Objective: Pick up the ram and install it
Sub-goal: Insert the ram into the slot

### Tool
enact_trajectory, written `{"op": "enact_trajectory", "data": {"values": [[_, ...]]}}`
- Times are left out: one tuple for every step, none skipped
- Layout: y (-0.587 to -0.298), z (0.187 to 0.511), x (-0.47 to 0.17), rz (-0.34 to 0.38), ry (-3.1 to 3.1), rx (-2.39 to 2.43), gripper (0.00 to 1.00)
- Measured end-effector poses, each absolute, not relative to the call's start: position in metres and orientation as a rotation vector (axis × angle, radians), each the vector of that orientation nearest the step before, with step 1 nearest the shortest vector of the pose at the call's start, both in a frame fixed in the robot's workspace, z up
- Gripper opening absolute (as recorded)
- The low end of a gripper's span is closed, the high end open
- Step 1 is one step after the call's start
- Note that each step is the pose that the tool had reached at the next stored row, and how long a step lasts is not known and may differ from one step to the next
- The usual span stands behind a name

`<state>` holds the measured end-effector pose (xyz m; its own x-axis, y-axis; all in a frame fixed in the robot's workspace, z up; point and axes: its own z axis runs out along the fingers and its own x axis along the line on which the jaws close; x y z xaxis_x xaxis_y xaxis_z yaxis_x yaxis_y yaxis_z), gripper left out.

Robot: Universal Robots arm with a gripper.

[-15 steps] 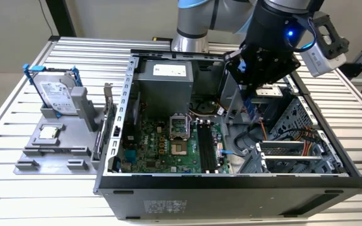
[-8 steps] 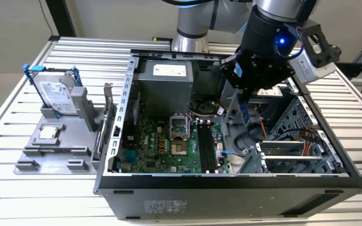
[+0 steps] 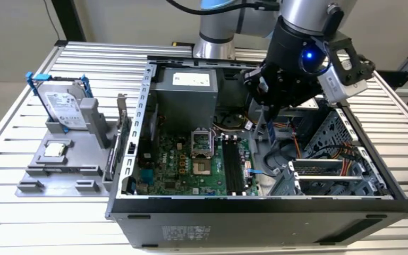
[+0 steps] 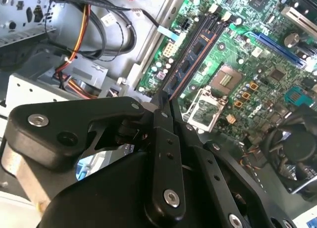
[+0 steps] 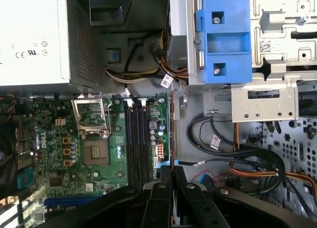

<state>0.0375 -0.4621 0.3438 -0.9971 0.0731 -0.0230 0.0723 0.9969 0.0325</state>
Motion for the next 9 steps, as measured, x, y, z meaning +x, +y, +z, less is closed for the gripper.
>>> {"op": "enact_trajectory", "data": {"values": [[-0.462, 0.342, 0.037, 0.049, 3.115, 0.114, 0.00], [-0.462, 0.340, 0.036, 0.048, 3.115, 0.115, 0.00], [-0.462, 0.338, 0.035, 0.047, 3.115, 0.115, 0.00], [-0.462, 0.337, 0.035, 0.047, 3.114, 0.115, 0.00], [-0.462, 0.335, 0.034, 0.047, 3.114, 0.115, 0.00], [-0.462, 0.333, 0.034, 0.046, 3.114, 0.115, 0.00], [-0.462, 0.331, 0.034, 0.046, 3.114, 0.114, 0.00], [-0.462, 0.330, 0.033, 0.046, 3.114, 0.114, 0.00], [-0.462, 0.329, 0.033, 0.046, 3.114, 0.115, 0.00]]}}
